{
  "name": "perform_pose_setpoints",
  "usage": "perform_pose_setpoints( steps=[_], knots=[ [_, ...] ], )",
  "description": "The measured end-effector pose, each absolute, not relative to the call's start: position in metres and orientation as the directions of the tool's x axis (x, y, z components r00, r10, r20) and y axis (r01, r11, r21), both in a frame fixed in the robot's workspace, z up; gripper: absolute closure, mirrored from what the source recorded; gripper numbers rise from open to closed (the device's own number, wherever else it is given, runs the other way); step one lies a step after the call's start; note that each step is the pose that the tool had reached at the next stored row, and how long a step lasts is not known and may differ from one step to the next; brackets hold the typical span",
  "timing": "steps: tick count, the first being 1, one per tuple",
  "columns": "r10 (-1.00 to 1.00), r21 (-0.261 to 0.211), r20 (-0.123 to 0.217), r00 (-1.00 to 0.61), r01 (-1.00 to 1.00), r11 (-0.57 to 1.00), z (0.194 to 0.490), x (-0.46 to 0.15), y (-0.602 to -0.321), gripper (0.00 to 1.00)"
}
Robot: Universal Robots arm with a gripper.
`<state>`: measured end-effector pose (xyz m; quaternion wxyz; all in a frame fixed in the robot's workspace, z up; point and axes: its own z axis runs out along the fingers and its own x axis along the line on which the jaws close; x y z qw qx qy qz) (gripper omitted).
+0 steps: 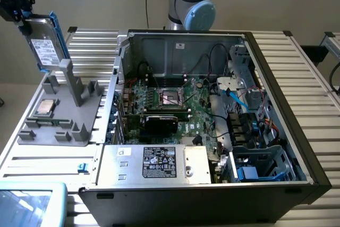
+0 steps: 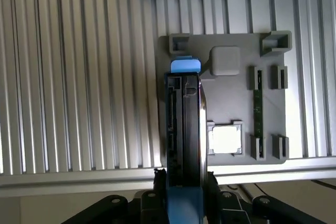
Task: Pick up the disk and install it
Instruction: 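Pick up the disk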
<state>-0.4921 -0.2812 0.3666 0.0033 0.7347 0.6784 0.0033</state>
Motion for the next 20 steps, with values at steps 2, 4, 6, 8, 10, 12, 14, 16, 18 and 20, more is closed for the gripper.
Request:
perform_pose_setpoints(
  steps=[2, 4, 6, 8, 10, 12, 14, 16, 18, 20],
  knots=[
    [0.997, 0.009, 0.000, 0.079, 0.997, -0.079, 0.375, -0.492, -0.281, 0.63],
    [0.997, 0.009, 0.000, 0.080, 0.997, -0.080, 0.385, -0.492, -0.281, 0.63],
    [0.997, 0.009, 0.001, 0.080, 0.997, -0.080, 0.392, -0.492, -0.281, 0.63],
    [0.997, 0.009, 0.001, 0.080, 0.997, -0.080, 0.396, -0.492, -0.281, 0.63],
    [0.997, 0.009, 0.001, 0.080, 0.997, -0.080, 0.396, -0.492, -0.281, 0.63],
    [0.997, 0.009, 0.001, 0.080, 0.997, -0.080, 0.396, -0.492, -0.281, 0.63],
    [0.997, 0.009, 0.001, 0.080, 0.997, -0.080, 0.396, -0.492, -0.281, 0.63],
    [0.997, 0.009, 0.000, 0.080, 0.997, -0.080, 0.398, -0.492, -0.281, 0.63],
    [0.997, 0.009, 0.001, 0.079, 0.997, -0.079, 0.405, -0.492, -0.281, 0.63],
    [0.997, 0.010, 0.001, 0.080, 0.997, -0.080, 0.413, -0.492, -0.281, 0.63]
  ],
)
